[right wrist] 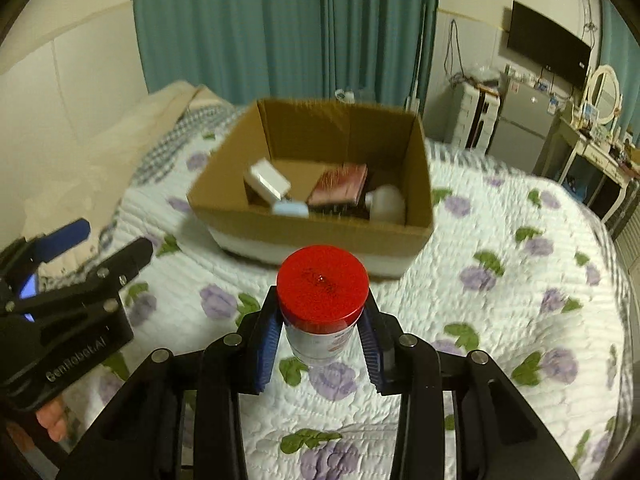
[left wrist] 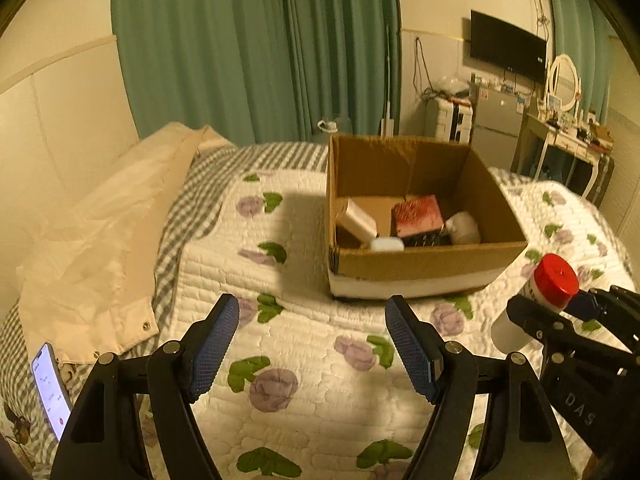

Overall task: Organize rigid objects
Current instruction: 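Carry the bottle into the box and open the right tool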

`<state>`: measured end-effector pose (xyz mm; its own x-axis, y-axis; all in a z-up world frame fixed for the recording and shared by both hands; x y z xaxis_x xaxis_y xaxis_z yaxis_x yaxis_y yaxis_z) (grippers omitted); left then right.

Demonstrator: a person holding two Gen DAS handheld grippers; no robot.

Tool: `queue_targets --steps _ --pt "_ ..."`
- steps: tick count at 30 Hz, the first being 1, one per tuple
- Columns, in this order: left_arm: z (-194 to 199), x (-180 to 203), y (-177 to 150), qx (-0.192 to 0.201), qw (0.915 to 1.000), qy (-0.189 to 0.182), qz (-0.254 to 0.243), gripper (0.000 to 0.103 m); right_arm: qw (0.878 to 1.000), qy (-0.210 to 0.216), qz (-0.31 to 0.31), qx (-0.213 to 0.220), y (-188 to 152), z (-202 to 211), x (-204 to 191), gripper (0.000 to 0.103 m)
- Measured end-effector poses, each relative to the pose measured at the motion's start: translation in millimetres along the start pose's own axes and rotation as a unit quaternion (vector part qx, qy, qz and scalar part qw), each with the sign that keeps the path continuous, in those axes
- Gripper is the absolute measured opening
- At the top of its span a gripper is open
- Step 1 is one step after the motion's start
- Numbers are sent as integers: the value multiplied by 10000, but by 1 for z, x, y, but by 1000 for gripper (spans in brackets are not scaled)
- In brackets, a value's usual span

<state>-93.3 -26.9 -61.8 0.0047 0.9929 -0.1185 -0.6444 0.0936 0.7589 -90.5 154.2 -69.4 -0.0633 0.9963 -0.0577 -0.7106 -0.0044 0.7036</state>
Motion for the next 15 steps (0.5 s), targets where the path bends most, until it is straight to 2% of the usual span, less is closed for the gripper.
queue_targets --steps 9,15 --pt "8 0 57 407 9992 44 12 78 9975 176 259 628 77 27 5 36" --pt "-7 5 97 612 9981 -6 71 78 9958 267 343 801 122 16 11 36"
Point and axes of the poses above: each gripper's, at about its wrist camera, not at the fingertips, and z roughly against the way its jaws point, x to its right, y to its top, the point moved 6 cm from there along -z, roughly the way its jaws point, and after that the axes turned 4 degrees about y, right-handed, at the moved point
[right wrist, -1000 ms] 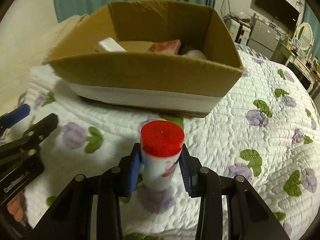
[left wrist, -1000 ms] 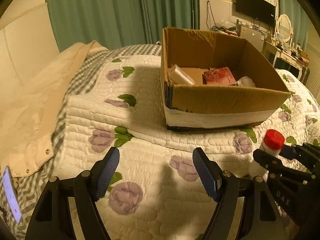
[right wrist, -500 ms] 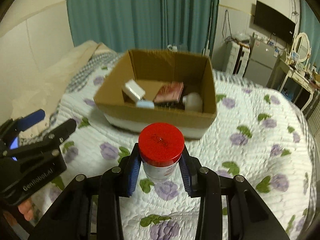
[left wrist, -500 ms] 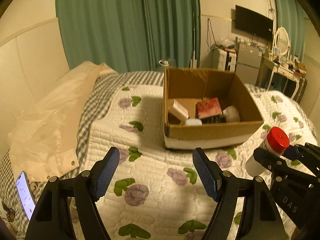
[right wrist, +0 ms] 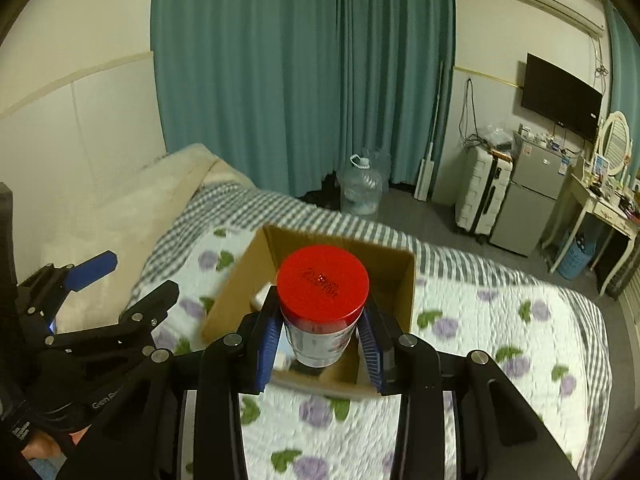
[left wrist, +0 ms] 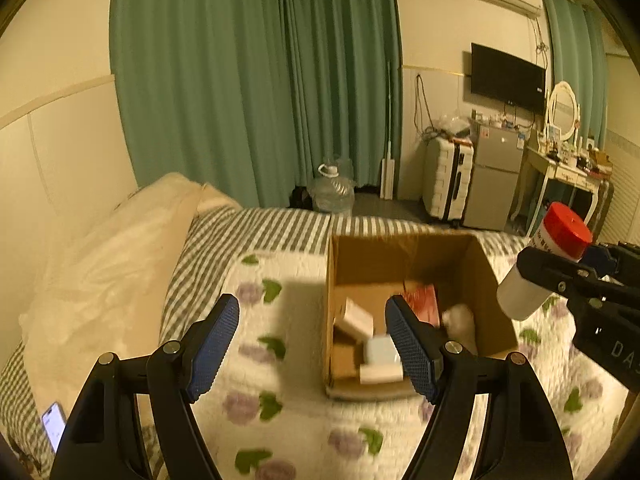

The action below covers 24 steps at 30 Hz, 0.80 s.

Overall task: Organize rigid objects
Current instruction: 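Carry the bottle into the box and open the right tool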

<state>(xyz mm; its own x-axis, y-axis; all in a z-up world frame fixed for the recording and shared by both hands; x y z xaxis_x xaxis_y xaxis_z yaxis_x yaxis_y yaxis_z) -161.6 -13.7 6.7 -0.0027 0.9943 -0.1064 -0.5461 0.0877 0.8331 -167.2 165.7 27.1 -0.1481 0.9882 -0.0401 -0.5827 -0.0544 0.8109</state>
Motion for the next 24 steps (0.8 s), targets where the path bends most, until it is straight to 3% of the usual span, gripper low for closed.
queue_targets --steps 9,24 --pt "-48 18 28 12 9997 -20 -238 78 10000 -56 -58 -58 25 -51 26 36" --pt "-133 40 22 -355 9988 83 -336 78 9953 -224 -75 -938 2 -168 67 36"
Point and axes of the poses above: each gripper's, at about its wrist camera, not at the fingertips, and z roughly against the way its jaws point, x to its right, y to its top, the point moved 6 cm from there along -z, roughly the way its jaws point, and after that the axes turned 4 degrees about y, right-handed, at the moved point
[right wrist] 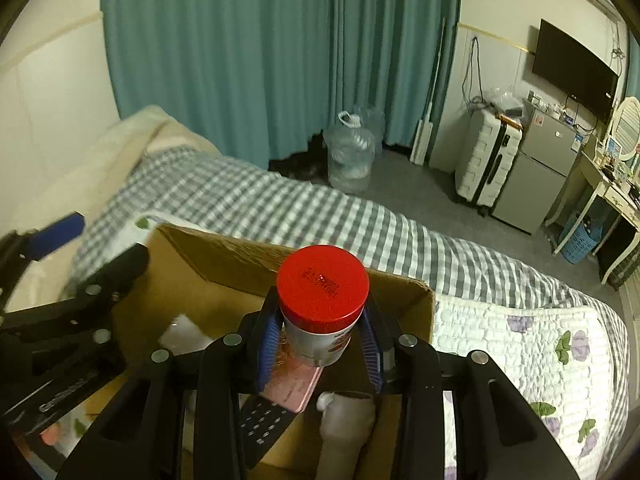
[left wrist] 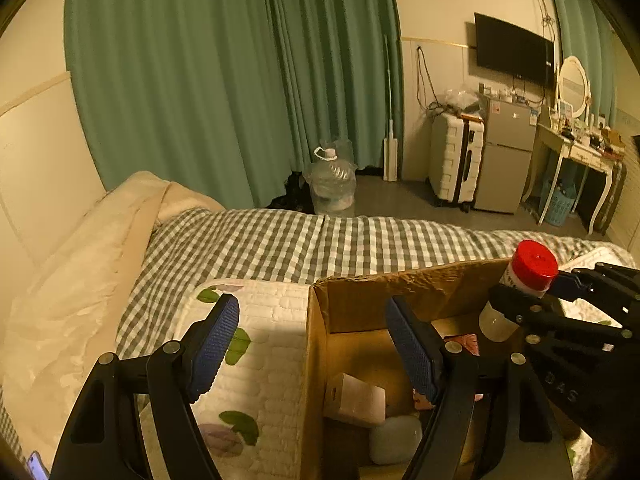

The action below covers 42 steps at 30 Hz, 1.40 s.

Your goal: Organize rigid objects

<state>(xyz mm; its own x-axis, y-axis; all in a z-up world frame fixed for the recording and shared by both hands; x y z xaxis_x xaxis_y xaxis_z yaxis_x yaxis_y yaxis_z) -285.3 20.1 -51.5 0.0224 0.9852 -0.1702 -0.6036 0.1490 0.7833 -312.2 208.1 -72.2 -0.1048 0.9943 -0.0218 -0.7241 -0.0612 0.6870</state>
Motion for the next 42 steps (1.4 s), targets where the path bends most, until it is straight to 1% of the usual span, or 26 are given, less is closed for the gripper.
queue_targets --steps 5,10,11,13,16,19,21,23,24,25,26,29,30,31,32,34,36,38,42 --pt "-14 4 -6 -27 9998 102 -146 78 9998 -141 4 -161 -6 -22 5 36" --pt "-19 2 -12 -97 9998 115 -162 78 9997 -115 -76 -209 -10 -27 8 37" --pt "-18 2 -12 -99 9997 129 -159 78 9998 -105 -69 -177 -10 -25 7 39" --pt "-12 2 -9 -46 9997 151 -159 78 9997 -190 -114 -48 -8 -12 8 56" --pt "5 1 1 80 9998 147 -135 78 9994 -227 -212 161 1 13 12 57" --pt "33 -2 16 302 9994 161 -107 78 9984 -322 -264 390 10 48 15 58" --pt "59 -6 26 516 9985 171 -82 78 9975 -352 -253 554 16 74 14 59" --pt "82 -11 35 704 9973 177 -48 78 9960 -402 -239 760 21 103 13 64" --pt "99 -14 41 831 9964 182 -6 78 9950 -424 -230 878 23 119 12 67" --pt "108 -17 43 895 9958 166 16 78 9942 -426 -217 966 24 133 11 69" --pt "126 -19 48 1013 9947 147 51 78 9932 -421 -194 1069 25 151 8 70" --pt "163 -23 57 1266 9918 158 47 78 9899 -456 -134 1337 28 198 5 80" --pt "179 -24 60 1388 9902 162 17 78 9886 -487 -130 1418 28 211 3 85" --pt "190 -25 63 1474 9890 155 2 78 9868 -523 -130 1525 28 228 1 88" --pt "207 -28 65 1583 9873 165 21 79 9854 -541 -131 1607 26 243 0 92" --pt "228 -30 67 1713 9851 144 73 83 9822 -594 -134 1776 21 272 -4 94" --pt "251 -35 68 1872 9821 153 119 83 9774 -814 -43 1953 13 301 -9 97" --pt "271 -38 65 2005 9795 165 142 83 9740 -874 -13 2089 6 320 -13 103" --pt "297 -45 53 2143 9763 151 272 84 9697 -771 -195 2308 -12 352 -13 103"
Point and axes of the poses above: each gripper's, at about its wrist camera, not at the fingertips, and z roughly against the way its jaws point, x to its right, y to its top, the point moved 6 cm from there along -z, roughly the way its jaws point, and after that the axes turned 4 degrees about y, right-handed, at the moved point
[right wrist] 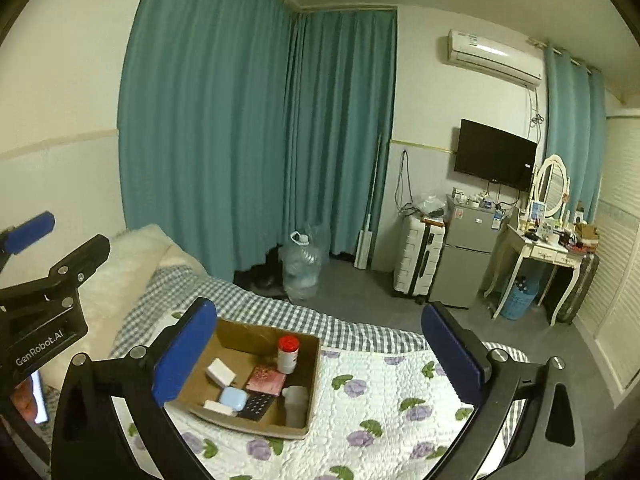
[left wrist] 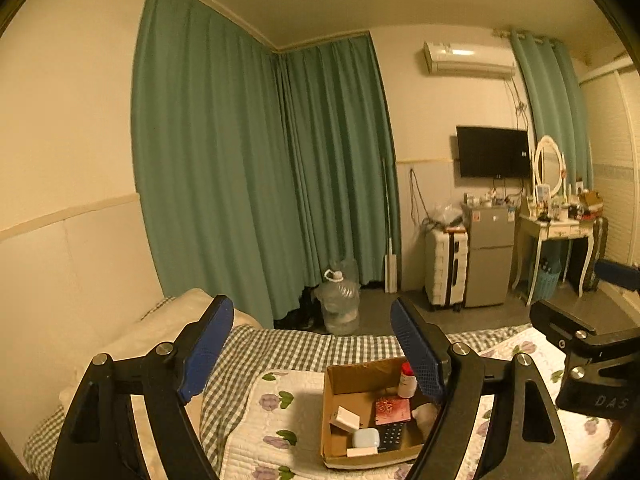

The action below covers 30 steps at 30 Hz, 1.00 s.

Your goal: Organize rigid objects

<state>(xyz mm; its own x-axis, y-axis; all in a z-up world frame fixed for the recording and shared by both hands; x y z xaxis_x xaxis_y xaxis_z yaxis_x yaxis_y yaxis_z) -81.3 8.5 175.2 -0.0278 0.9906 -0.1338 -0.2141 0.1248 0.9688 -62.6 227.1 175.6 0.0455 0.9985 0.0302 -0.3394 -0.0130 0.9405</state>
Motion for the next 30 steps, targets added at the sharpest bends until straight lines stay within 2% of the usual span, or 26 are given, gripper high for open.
queue_targets --steps 5,9,11,16,21,30 --pt "25 -2 -13 107 9999 41 76 84 9998 -54 -106 134 -20 30 12 103" --pt "32 1 -37 86 9998 33 171 85 9996 -110 -117 243 -48 35 15 103" --pt "30 5 -49 56 9998 40 182 85 9994 -207 -95 279 -63 29 16 103" --pt "-2 22 -92 -210 9996 203 -62 85 9997 -44 -31 230 -101 -9 12 103" --pt "-22 32 -132 -107 9994 324 -67 85 9997 97 -201 -59 -145 -50 12 103" --pt "-31 35 -160 -369 9991 180 -73 85 9992 103 -303 -239 -160 -67 13 103"
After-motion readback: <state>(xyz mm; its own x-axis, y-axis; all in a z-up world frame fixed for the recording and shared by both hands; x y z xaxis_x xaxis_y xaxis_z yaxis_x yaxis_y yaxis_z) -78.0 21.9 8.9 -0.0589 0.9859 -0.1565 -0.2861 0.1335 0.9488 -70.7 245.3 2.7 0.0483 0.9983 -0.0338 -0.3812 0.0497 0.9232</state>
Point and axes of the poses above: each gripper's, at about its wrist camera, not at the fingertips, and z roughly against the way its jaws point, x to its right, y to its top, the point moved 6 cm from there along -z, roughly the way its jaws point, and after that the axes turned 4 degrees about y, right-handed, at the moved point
